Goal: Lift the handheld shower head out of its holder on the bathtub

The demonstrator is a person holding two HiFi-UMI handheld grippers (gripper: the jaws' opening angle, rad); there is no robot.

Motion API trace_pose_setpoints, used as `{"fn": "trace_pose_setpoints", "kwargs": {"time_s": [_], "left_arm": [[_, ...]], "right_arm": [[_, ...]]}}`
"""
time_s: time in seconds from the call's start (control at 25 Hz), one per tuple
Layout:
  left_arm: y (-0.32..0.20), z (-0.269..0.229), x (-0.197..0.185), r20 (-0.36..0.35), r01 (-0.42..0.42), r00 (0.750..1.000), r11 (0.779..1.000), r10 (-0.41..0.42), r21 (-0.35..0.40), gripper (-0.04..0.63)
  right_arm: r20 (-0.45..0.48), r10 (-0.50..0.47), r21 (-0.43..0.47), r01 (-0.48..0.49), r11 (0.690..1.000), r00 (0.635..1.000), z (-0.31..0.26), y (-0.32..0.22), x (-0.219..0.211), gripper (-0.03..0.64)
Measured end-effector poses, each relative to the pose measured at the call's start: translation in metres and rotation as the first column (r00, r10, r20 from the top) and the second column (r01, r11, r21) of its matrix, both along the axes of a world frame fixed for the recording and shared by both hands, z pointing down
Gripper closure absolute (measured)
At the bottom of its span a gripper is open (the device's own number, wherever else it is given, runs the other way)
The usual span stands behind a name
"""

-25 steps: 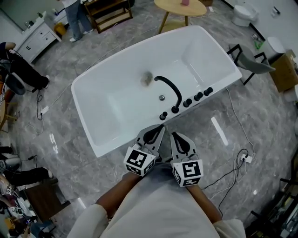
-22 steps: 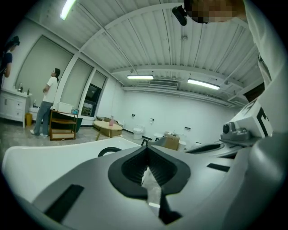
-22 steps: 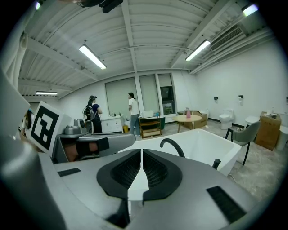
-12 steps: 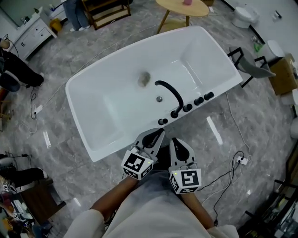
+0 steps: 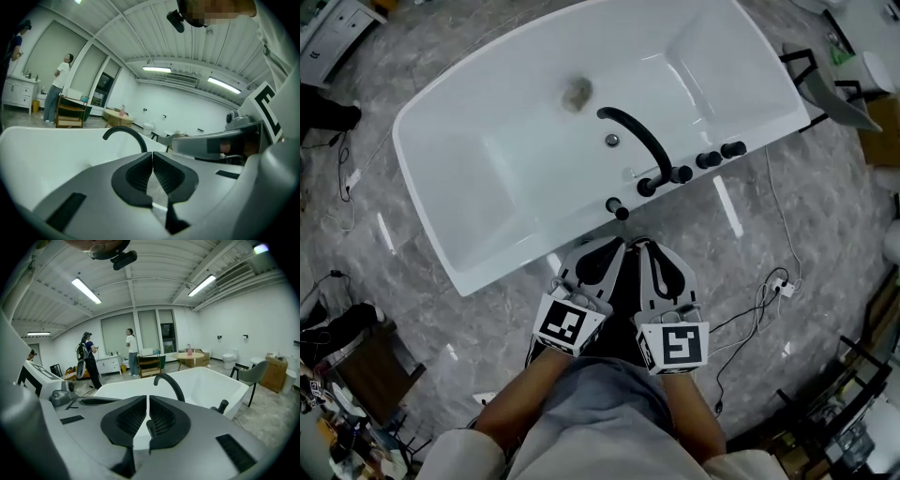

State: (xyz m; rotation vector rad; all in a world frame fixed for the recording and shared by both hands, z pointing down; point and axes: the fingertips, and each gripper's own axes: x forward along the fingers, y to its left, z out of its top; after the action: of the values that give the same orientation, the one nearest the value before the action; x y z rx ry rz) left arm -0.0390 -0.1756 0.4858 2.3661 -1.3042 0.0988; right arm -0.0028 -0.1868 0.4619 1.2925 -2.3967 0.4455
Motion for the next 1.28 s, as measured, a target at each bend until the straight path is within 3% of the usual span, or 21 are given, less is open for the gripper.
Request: {"fn": "trace_pose_setpoints", "kwargs": {"time_s": [0.12,0.32,0.56,0.92,1.28], "left_arm": [[0.001,0.019,-0.003,0.021,-0.011,1.0,1.0,0.011,0.01,0.589],[-0.003,0.049,-0.006,0.008,0.049,0.999,0.993,-0.048,-0.109,0.589],[-0.008,0.092,-0.008,0.035,0.055,0.998,0.992,-0.051,-0.111,0.588],[-0.02,0.165,0.002,0.122,0.041,0.992,0.994,-0.028,-0.104,0.402],[-0.042,0.209,0.014,0.193,0.044,0.981,0.997,-0.031,-0.064,0.376]], "right_arm": [[-0.005,-0.026,-0.01,0.026,1.0,1.0,0.013,-0.003,-0.004,0.594],[-0.004,-0.072,-0.016,0.072,0.997,0.997,0.033,-0.005,-0.01,0.594],[-0.005,-0.087,-0.037,0.087,0.996,0.996,0.065,-0.008,-0.014,0.594],[0.009,-0.099,-0.034,0.099,0.994,0.995,0.099,-0.013,-0.019,0.594],[0.021,-0.1,-0.066,0.101,0.993,0.995,0.121,-0.004,-0.021,0.592]]}}
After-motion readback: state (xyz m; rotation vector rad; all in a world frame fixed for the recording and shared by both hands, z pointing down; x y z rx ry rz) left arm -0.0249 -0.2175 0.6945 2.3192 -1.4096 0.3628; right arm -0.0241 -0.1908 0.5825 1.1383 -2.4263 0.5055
